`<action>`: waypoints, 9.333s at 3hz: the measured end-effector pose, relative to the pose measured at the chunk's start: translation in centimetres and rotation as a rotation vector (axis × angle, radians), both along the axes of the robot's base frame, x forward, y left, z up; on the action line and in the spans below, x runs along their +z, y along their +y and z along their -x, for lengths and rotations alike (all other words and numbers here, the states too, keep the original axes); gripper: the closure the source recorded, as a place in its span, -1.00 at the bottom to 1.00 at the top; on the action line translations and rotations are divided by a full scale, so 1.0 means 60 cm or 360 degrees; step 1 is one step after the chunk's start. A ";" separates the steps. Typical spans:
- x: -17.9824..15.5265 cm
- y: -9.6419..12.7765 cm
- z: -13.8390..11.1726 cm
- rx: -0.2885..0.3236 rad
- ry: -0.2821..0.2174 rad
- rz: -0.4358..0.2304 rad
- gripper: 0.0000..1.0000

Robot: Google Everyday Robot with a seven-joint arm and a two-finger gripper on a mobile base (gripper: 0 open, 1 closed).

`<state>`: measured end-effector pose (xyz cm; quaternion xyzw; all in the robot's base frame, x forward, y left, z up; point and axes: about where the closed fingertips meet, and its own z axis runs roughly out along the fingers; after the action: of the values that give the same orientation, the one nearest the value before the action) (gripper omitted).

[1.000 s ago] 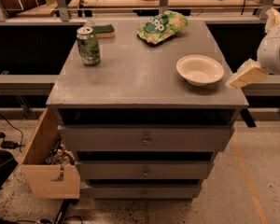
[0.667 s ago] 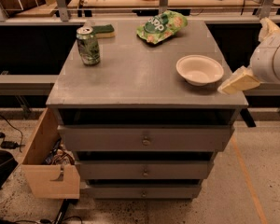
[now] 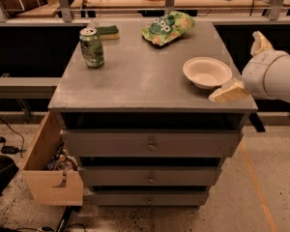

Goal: Move paper bowl near green can

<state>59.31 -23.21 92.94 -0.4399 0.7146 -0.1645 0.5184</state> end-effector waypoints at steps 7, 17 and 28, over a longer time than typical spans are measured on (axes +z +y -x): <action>-0.083 0.015 -0.061 0.0002 0.0035 -0.0137 0.92; -0.030 -0.021 -0.151 0.0076 -0.0013 -0.0004 -0.11; -0.074 -0.017 -0.272 0.0110 0.0022 0.0082 1.00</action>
Offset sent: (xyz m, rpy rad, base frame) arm 0.0452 0.0056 -0.0800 0.0971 0.0533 0.0108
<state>75.62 -24.25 88.48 -0.4786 0.6980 -0.1618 0.5074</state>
